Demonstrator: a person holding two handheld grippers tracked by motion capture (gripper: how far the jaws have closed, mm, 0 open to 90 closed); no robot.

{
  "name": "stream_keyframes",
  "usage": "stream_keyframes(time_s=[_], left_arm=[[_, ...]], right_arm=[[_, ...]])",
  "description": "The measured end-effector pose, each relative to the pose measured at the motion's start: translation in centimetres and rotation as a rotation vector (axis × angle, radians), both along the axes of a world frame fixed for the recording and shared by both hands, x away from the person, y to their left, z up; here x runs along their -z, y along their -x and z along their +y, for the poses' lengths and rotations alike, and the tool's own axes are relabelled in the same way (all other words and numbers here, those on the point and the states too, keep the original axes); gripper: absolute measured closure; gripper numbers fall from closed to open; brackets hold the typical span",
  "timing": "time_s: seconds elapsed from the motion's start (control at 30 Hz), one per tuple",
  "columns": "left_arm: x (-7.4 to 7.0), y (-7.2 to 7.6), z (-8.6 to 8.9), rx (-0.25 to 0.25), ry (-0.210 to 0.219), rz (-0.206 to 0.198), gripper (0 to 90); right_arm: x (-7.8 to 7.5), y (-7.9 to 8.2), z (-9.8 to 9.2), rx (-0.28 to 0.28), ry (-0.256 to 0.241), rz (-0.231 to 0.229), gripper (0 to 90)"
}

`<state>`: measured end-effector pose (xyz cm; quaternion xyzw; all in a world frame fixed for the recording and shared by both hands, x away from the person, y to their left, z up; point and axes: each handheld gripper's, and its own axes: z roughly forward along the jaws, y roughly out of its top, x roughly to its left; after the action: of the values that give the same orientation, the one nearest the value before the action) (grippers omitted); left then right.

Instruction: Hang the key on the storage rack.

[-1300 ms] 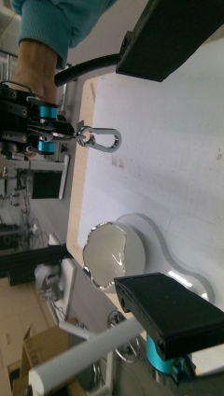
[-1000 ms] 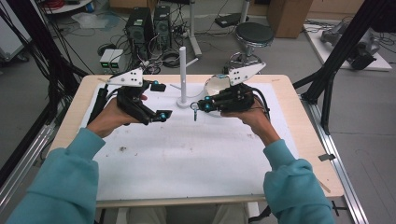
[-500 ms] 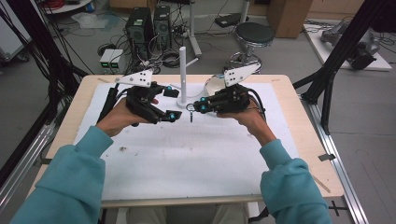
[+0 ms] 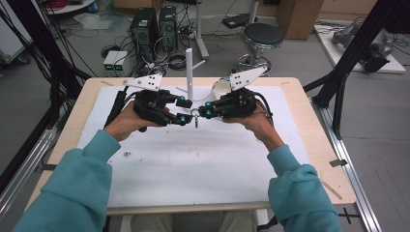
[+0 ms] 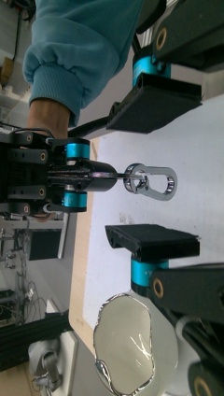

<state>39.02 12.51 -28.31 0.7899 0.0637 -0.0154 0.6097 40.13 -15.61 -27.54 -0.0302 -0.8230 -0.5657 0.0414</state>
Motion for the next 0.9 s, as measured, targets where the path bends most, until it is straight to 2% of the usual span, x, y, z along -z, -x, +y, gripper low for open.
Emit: stream_keyframes(time_s=[0.17,0.43,0.57,0.6,0.9], left_arm=[[-0.10,0.02,-0.10,0.001,-0.012,0.006,58.9],[-0.16,0.11,-0.04,0.003,-0.019,0.013,72.6],[-0.17,0.14,-0.09,0.004,-0.026,0.007,76.4],[-0.19,0.18,-0.11,0.002,-0.024,0.008,76.6],[-0.21,0.21,-0.08,-0.001,-0.037,0.032,83.0]], right_arm=[[0.13,-0.02,0.14,-0.007,-0.013,-0.002,88.8],[0.11,0.02,0.09,-0.008,-0.011,0.005,88.8],[0.14,-0.05,0.18,-0.011,-0.015,-0.005,88.8],[0.14,0.01,0.19,-0.014,-0.011,0.005,88.8],[0.22,0.00,0.37,-0.014,-0.009,0.006,88.8]])
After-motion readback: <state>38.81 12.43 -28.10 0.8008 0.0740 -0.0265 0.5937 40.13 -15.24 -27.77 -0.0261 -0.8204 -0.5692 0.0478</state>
